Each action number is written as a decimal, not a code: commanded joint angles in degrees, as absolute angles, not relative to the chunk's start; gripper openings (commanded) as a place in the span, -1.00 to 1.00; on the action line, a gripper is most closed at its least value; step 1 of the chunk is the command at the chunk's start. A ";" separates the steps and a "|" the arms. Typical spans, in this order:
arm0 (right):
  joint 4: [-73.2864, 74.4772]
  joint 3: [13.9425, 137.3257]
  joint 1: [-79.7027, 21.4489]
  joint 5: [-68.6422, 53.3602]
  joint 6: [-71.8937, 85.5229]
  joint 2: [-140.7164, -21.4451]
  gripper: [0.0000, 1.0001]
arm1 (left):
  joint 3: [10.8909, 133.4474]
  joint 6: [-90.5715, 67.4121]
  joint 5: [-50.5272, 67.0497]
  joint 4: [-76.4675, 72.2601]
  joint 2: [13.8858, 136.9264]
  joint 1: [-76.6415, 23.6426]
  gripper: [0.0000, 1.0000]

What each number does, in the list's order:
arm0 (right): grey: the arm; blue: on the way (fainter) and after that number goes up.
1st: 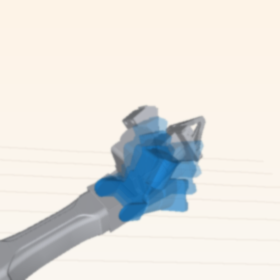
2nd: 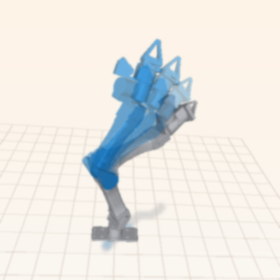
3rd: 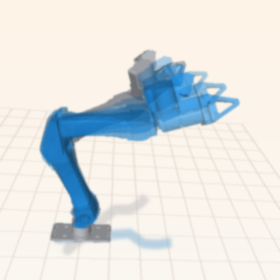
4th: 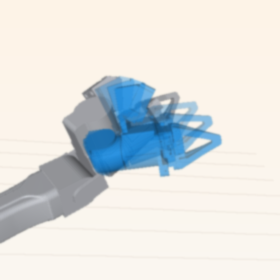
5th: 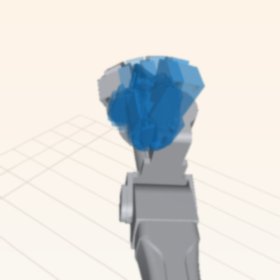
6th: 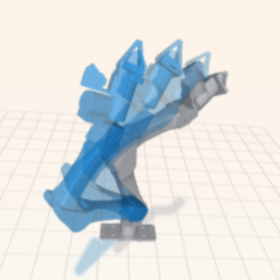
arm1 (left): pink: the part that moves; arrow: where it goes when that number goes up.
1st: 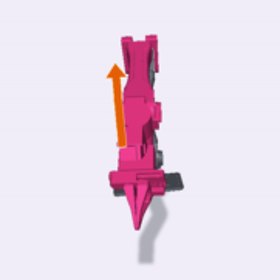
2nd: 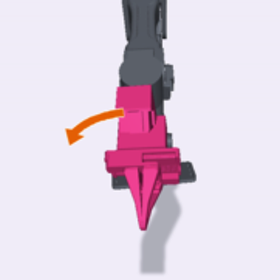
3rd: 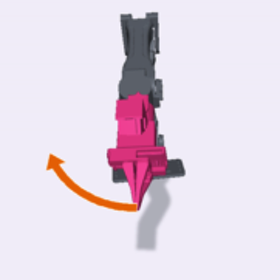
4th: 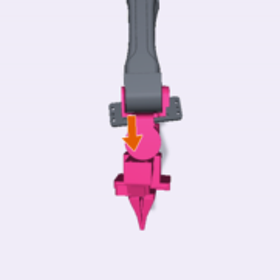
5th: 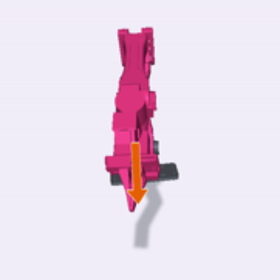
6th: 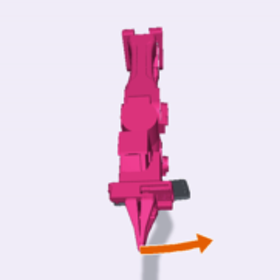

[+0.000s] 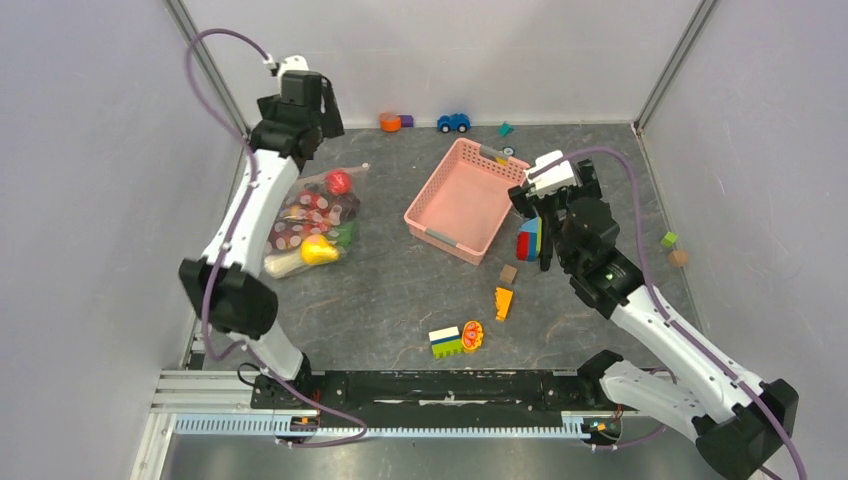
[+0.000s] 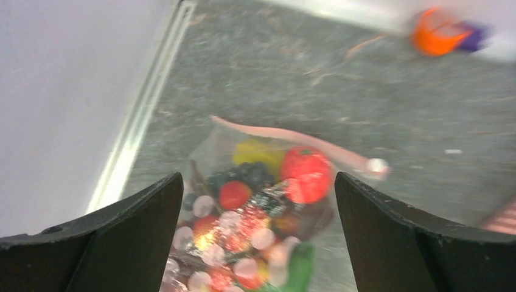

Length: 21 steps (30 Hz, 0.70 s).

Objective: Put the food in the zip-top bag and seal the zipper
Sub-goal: Place the zipper food storage bag at the center of the board, then reset both arms

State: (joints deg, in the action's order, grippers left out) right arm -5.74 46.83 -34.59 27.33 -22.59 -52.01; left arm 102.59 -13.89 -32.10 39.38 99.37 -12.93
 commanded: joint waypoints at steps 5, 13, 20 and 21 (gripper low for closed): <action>-4.20 53.55 -28.65 24.01 -7.45 -57.16 0.97 | 97.59 -27.59 -1.99 30.70 78.08 -13.18 0.99; -3.43 54.15 -26.89 9.20 5.71 -57.68 0.97 | 92.80 -24.96 -8.66 24.68 65.17 -13.18 0.99; -6.11 52.21 -26.90 6.59 9.82 -56.26 0.97 | 89.23 -23.54 -13.22 23.27 61.90 -13.18 0.99; -7.12 51.35 -26.89 6.67 9.62 -55.44 0.97 | 88.51 -23.77 -11.96 23.09 61.93 -13.17 0.99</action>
State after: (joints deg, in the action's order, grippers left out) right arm -2.92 51.88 -26.98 8.80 6.26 -57.84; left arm 91.13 -24.14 -11.79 25.76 62.17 -13.26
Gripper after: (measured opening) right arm 0.985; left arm 0.994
